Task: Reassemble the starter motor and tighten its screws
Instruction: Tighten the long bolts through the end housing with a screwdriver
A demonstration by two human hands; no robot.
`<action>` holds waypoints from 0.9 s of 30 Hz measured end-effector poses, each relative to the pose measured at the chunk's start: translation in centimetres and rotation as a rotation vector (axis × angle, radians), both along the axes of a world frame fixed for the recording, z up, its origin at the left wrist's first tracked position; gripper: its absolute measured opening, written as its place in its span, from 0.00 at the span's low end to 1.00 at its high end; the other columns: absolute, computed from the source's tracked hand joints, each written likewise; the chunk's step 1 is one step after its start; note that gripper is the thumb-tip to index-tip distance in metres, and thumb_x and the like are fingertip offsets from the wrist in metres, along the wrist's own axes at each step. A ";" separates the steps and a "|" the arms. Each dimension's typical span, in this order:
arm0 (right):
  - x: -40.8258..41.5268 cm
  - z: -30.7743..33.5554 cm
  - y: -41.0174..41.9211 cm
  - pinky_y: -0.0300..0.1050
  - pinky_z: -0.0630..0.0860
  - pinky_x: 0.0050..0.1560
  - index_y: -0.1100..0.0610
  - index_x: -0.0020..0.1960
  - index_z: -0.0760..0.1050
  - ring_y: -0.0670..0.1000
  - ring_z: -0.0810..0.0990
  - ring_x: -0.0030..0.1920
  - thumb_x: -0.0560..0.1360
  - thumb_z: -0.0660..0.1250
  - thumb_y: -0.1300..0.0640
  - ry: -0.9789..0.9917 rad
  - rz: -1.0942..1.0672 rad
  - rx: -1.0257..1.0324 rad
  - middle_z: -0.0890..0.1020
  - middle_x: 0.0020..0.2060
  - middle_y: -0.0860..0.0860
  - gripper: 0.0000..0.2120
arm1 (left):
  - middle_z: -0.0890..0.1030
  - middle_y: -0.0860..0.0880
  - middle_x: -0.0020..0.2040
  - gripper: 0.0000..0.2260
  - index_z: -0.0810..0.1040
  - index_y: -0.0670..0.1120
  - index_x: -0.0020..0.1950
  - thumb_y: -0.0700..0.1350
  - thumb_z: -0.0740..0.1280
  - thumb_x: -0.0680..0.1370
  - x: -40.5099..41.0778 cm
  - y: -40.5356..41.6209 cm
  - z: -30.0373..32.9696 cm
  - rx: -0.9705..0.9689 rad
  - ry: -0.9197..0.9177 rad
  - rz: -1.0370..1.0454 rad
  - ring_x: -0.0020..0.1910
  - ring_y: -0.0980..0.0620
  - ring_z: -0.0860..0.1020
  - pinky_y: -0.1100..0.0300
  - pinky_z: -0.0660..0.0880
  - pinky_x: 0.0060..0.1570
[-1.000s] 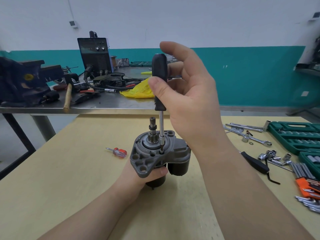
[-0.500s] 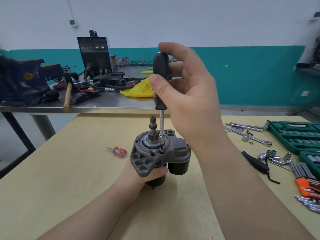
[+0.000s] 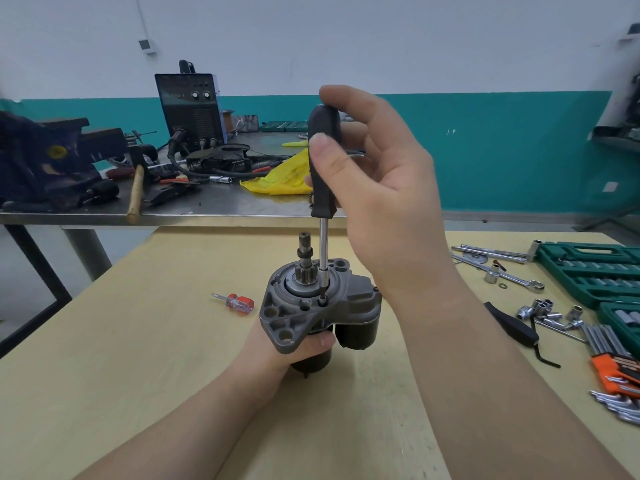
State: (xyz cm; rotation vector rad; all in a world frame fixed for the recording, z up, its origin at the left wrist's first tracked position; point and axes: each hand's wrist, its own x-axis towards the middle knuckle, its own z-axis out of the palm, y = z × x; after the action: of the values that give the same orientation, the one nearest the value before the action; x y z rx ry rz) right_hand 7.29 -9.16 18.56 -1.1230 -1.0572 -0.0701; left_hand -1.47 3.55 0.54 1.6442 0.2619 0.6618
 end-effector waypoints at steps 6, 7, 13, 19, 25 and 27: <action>-0.1 0.1 -0.1 0.55 0.87 0.46 0.45 0.66 0.77 0.57 0.87 0.45 0.83 0.68 0.61 0.000 0.018 0.002 0.85 0.51 0.48 0.16 | 0.89 0.57 0.57 0.29 0.90 0.56 0.53 0.64 0.87 0.55 -0.2 0.0 0.1 0.006 0.018 0.042 0.60 0.56 0.85 0.53 0.81 0.64; -0.1 0.0 -0.1 0.59 0.87 0.47 0.44 0.66 0.77 0.57 0.87 0.44 0.81 0.70 0.61 -0.015 -0.001 0.003 0.85 0.49 0.46 0.17 | 0.89 0.54 0.57 0.34 0.89 0.53 0.55 0.68 0.86 0.55 -0.2 -0.1 0.2 -0.001 0.009 0.051 0.62 0.53 0.84 0.52 0.80 0.65; 0.1 0.1 0.0 0.61 0.86 0.49 0.42 0.65 0.79 0.51 0.84 0.45 0.81 0.72 0.58 -0.027 -0.011 -0.003 0.83 0.44 0.40 0.16 | 0.87 0.64 0.56 0.23 0.89 0.61 0.52 0.60 0.84 0.58 -0.2 0.0 0.3 0.077 0.043 0.032 0.59 0.63 0.84 0.64 0.81 0.59; 0.0 0.1 -0.2 0.47 0.84 0.45 0.45 0.67 0.77 0.57 0.88 0.46 0.84 0.63 0.60 0.044 0.078 -0.001 0.85 0.53 0.54 0.15 | 0.88 0.54 0.58 0.31 0.90 0.56 0.55 0.68 0.86 0.57 -0.1 0.4 -0.3 0.028 0.013 0.051 0.63 0.51 0.84 0.48 0.80 0.65; -0.1 0.1 0.1 0.61 0.85 0.51 0.42 0.65 0.77 0.55 0.85 0.45 0.80 0.73 0.60 -0.041 -0.004 0.001 0.83 0.44 0.39 0.19 | 0.84 0.41 0.66 0.59 0.84 0.41 0.66 0.77 0.82 0.44 -0.5 -0.2 0.1 -0.095 0.006 0.021 0.70 0.38 0.79 0.40 0.77 0.69; -0.1 0.1 0.1 0.61 0.85 0.53 0.42 0.65 0.77 0.56 0.85 0.49 0.81 0.71 0.59 -0.031 0.014 0.000 0.84 0.46 0.39 0.17 | 0.76 0.30 0.72 0.74 0.74 0.28 0.72 0.77 0.80 0.40 -0.6 -0.3 0.4 -0.116 -0.034 0.009 0.74 0.31 0.74 0.34 0.69 0.75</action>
State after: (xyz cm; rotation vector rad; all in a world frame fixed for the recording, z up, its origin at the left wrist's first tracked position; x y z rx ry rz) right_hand 7.23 -9.05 18.65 -1.1170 -1.0929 -0.0769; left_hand -2.02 3.25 0.91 1.5201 0.2776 0.6687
